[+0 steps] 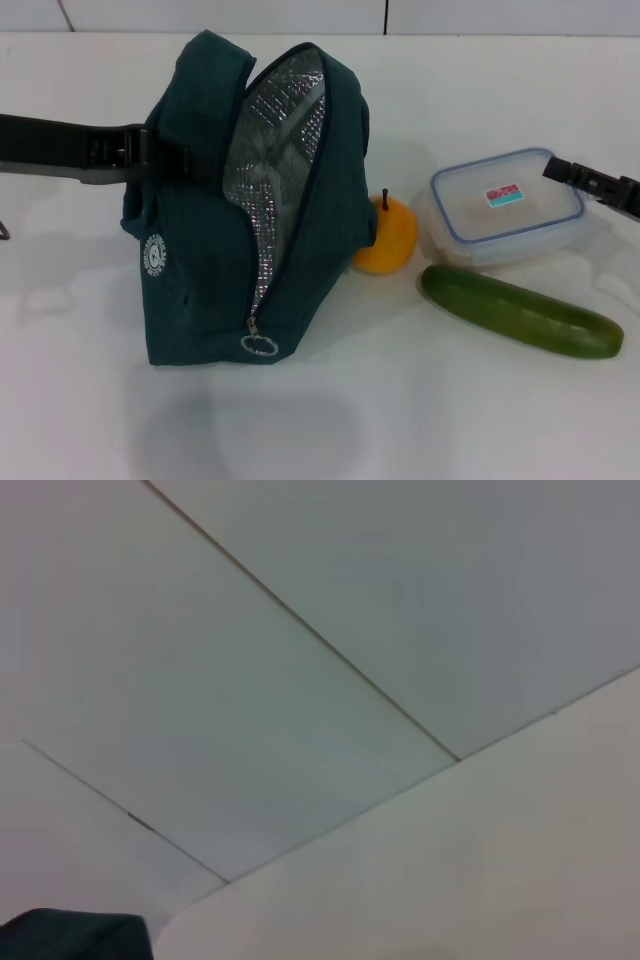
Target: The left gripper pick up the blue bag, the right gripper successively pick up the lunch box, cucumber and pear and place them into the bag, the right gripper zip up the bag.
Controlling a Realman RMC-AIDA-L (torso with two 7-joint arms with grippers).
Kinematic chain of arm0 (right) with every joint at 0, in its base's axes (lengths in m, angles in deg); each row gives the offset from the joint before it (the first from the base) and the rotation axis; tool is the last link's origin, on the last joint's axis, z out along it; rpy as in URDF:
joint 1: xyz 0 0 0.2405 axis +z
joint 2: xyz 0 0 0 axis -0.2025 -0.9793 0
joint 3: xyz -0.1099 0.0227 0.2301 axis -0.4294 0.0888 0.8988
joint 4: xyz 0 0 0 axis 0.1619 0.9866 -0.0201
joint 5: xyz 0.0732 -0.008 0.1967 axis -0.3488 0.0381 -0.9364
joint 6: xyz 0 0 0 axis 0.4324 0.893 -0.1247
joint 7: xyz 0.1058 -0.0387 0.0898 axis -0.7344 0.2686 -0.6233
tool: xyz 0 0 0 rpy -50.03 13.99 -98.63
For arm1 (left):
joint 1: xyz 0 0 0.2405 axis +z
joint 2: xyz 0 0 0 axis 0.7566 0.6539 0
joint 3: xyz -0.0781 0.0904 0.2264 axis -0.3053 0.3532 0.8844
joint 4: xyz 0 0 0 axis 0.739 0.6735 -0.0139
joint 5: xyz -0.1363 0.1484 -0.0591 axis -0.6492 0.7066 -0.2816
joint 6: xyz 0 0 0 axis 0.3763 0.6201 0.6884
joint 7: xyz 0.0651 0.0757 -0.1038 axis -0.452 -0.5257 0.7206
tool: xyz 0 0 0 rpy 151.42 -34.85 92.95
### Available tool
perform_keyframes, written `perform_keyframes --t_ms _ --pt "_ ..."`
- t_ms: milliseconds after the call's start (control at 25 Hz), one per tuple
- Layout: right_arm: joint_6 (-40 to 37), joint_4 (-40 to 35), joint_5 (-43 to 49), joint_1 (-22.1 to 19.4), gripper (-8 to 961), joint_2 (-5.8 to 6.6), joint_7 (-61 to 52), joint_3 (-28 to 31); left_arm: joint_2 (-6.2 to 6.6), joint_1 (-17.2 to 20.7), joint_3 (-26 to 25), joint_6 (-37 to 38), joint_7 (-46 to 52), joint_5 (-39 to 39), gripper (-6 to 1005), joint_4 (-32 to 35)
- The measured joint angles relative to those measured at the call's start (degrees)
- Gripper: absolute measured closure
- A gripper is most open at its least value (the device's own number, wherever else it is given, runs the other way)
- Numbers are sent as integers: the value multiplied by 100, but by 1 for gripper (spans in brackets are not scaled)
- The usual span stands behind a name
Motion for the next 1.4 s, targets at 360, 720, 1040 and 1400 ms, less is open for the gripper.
perform_keyframes --t_ms 360,720,1040,1400 --pt "-235 -1 -29 22 89 -34 -4 13 0 -5 0 3 -2 0 959 2" --pt "-271 -28 -43 130 94 -102 -220 15 4 -42 -3 3 -1 0 959 2" --pt "-447 -27 -46 138 116 -124 -540 197 9 -166 -32 -6 -53 -1 959 -228" --pt "-490 -5 -20 156 170 -110 -990 183 17 -236 -35 -24 -133 42 959 -310"
